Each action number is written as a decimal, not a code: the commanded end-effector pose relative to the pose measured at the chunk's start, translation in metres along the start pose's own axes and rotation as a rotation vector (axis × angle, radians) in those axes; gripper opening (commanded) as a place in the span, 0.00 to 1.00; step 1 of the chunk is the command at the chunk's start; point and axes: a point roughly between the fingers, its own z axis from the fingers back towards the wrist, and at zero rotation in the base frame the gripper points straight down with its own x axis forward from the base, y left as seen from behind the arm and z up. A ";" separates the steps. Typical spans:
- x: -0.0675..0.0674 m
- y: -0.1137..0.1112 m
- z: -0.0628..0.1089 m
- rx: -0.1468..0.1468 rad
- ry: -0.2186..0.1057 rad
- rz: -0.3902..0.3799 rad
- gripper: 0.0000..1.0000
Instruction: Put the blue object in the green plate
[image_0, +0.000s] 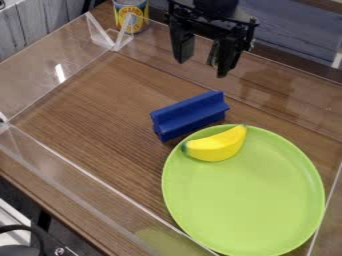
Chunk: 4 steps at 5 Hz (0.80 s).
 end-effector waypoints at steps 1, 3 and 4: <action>0.000 0.001 -0.009 0.000 0.004 -0.046 1.00; -0.002 0.005 -0.030 0.009 -0.023 -0.152 1.00; -0.002 0.007 -0.037 0.015 -0.032 -0.220 1.00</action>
